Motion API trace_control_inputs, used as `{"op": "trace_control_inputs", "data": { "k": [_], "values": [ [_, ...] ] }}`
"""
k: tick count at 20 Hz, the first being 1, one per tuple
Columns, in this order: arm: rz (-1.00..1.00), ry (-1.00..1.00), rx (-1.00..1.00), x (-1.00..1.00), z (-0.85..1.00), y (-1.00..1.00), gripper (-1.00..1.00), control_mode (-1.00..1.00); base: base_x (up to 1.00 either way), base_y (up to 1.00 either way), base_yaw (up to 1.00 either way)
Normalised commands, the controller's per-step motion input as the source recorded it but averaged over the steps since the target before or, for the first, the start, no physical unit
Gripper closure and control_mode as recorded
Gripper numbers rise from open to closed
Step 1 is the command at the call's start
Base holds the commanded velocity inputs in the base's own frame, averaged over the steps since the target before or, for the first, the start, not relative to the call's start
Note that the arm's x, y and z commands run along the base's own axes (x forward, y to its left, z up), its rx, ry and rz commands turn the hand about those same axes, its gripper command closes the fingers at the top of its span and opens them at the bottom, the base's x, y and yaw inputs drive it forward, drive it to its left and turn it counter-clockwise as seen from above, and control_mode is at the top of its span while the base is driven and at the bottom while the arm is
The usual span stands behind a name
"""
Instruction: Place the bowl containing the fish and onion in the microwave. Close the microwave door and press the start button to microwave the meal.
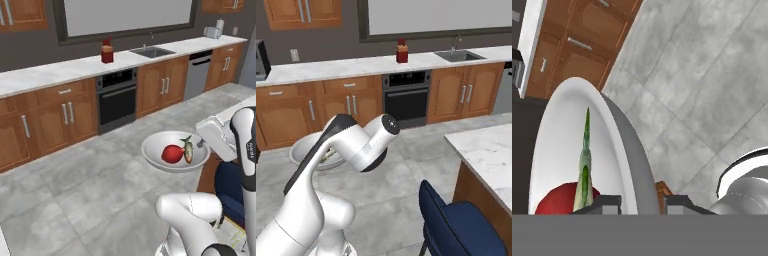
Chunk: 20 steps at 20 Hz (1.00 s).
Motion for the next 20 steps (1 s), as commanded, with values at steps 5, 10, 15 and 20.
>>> {"op": "trace_control_inputs", "data": {
  "k": [5, 10, 15, 20],
  "values": [
    [0.0, 0.0, 0.0, 0.0, 0.0, 0.0, 1.0, 1.0, 1.0, 0.92, -0.18],
    [0.0, 0.0, 0.0, 0.0, 0.0, 0.0, 1.0, 1.0, 1.0, 0.72, -0.17],
    [0.0, 0.0, 0.0, 0.0, 0.0, 0.0, 1.0, 1.0, 1.0, 0.23, -0.35],
    [0.0, 0.0, 0.0, 0.0, 0.0, 0.0, 1.0, 1.0, 0.96, 0.0, -0.48]
  ]
}}
